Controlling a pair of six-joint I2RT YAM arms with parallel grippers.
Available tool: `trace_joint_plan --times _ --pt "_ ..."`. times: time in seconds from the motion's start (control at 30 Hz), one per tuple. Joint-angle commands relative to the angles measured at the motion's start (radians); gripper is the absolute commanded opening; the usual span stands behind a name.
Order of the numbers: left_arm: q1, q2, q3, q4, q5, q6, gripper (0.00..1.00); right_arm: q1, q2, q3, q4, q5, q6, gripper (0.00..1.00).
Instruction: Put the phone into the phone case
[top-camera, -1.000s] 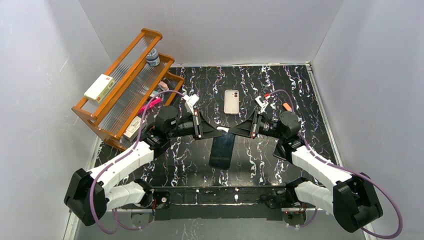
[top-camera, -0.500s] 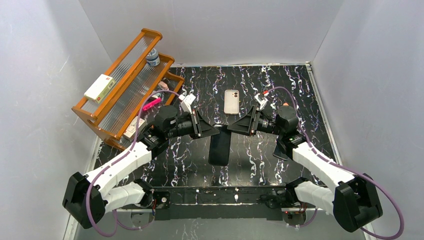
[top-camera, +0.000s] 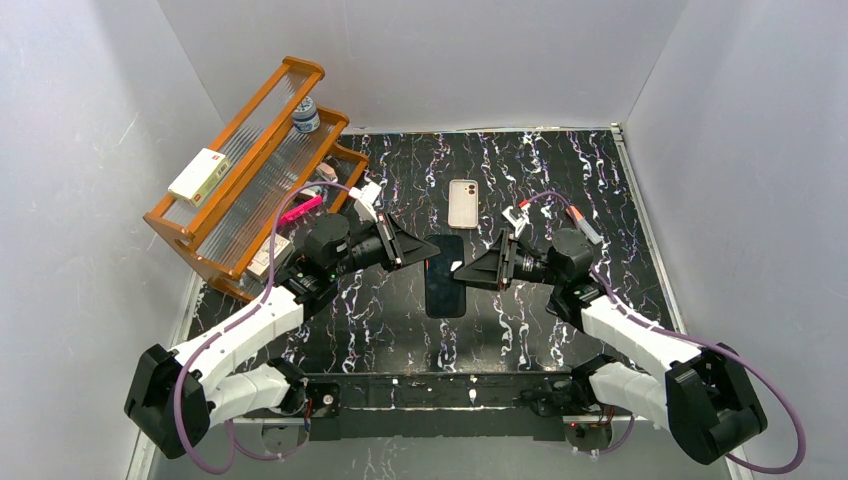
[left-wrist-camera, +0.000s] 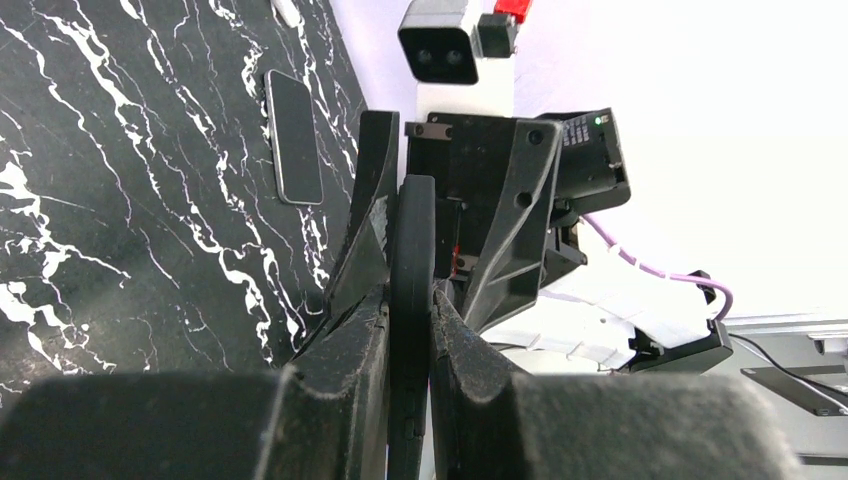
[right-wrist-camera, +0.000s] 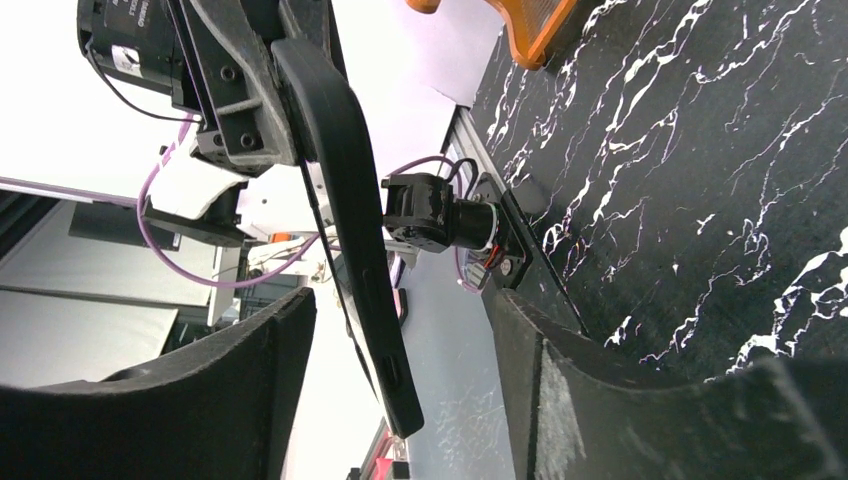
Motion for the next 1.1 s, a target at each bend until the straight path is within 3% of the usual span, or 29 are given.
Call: trace_joint_plan --times 0.0,0.17,0.33,0.43,0.57,0.73,0.9,0.97,1.07 --pt "0.005 -0.042 -0.007 0.083 -0.024 -0.029 0.0 0.021 0.018 -0.023 0.144 -0.016 0.04 0.67" --pt "0.005 -0.038 -0.017 0.058 -0.041 -0.015 0.0 0.038 0.034 -0.033 0.19 -0.003 0.064 0.55" --pt "0.006 -0.046 -0.009 -0.053 -0.082 0.058 0.0 0.04 0.021 -0.033 0.17 0.033 0.061 0.18" --pt "0.005 -0.048 0.008 -0.139 -0.112 0.108 0.0 0.039 0.015 -0.043 0.168 0.051 0.059 0.01" --pt "0.006 -0.051 0.025 -0.218 -0.145 0.148 0.01 0.04 0.018 -0.051 0.168 0.064 0.059 0.01" --pt "0.006 -0.061 0.067 -0.335 -0.202 0.208 0.46 0.039 0.034 -0.052 0.163 0.076 0.056 0.01" --pt "0.006 -0.083 0.143 -0.501 -0.28 0.309 0.63 0.041 0.077 -0.039 0.114 0.098 0.016 0.01" --pt "0.006 -0.095 0.177 -0.558 -0.301 0.355 0.84 0.044 0.114 -0.029 0.099 0.113 0.005 0.01" --pt "0.005 -0.114 0.206 -0.627 -0.351 0.425 0.97 0.058 0.184 -0.004 0.092 0.132 -0.014 0.01"
